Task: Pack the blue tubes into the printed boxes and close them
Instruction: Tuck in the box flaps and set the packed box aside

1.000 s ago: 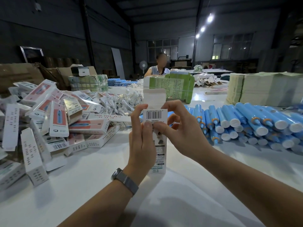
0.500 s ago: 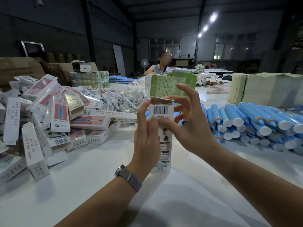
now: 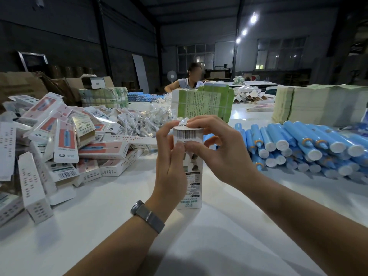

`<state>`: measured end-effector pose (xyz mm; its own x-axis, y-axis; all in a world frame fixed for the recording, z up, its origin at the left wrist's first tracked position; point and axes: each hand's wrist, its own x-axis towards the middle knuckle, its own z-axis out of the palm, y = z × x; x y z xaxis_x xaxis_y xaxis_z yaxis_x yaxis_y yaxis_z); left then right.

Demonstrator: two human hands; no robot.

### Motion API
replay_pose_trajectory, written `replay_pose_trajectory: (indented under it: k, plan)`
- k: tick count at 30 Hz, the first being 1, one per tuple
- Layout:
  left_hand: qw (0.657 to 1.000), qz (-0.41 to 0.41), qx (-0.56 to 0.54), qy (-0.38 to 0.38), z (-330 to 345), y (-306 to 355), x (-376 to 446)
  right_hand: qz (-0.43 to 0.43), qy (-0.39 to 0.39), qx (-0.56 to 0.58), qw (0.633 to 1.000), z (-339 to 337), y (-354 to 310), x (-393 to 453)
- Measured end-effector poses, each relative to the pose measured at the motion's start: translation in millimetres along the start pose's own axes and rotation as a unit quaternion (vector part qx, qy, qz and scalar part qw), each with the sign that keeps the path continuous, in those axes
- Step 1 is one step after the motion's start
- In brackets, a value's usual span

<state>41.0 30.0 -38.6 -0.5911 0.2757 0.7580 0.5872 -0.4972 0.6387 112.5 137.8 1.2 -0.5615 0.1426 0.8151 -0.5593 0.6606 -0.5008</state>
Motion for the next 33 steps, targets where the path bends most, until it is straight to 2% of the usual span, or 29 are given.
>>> replay_pose_trajectory:
  k: [11, 20, 25, 33]
  plan:
    - [1.0, -0.028, 0.004, -0.014, 3, 8, 3, -0.059, 0.04, -0.041, 0.997, 4, 10, -3]
    - [0.999, -0.018, -0.03, 0.015, 3, 8, 3, -0.071, 0.06, -0.028, 0.995, 5, 7, -7]
    - [1.0, 0.009, -0.01, 0.022, 4, 8, 6, -0.064, 0.049, -0.024, 0.996, 3, 2, -7]
    - [0.998, 0.037, 0.048, 0.031, 5, 10, 8, 0.006, 0.049, 0.013, 0.999, 6, -8, 0]
